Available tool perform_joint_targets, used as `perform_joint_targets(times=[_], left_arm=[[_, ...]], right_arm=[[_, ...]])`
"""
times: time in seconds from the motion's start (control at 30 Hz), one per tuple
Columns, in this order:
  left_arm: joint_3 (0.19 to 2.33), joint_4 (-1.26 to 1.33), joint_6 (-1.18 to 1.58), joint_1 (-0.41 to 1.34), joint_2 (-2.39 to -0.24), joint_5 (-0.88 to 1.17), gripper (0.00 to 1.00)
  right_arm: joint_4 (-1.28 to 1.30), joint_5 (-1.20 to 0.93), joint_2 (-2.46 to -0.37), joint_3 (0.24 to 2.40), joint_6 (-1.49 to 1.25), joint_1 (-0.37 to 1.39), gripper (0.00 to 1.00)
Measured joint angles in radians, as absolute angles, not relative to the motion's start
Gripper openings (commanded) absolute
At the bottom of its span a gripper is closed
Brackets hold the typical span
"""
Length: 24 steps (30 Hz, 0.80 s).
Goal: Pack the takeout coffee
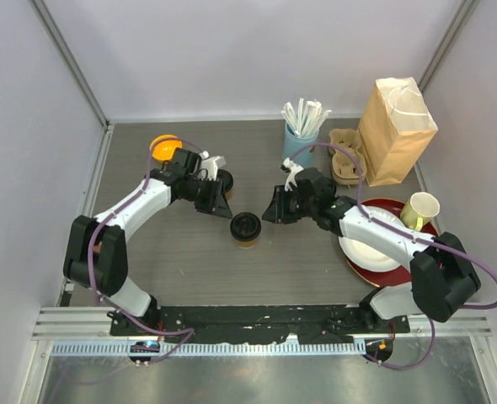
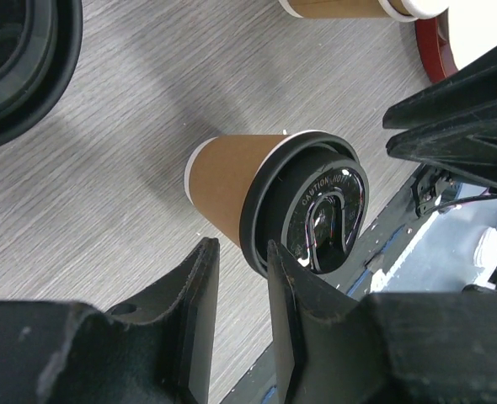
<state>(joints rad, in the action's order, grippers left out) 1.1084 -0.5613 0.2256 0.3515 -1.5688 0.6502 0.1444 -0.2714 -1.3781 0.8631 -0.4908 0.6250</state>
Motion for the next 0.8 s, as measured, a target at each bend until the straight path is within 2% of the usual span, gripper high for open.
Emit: perform_joint_targets(times=[0.8], left_arm=[[1.071, -0.492, 0.306, 0.351, -1.639, 0.749, 0.29]], right_arm=[[0.023, -0.366, -1.454, 0.824, -0.536, 0.611, 0.22]])
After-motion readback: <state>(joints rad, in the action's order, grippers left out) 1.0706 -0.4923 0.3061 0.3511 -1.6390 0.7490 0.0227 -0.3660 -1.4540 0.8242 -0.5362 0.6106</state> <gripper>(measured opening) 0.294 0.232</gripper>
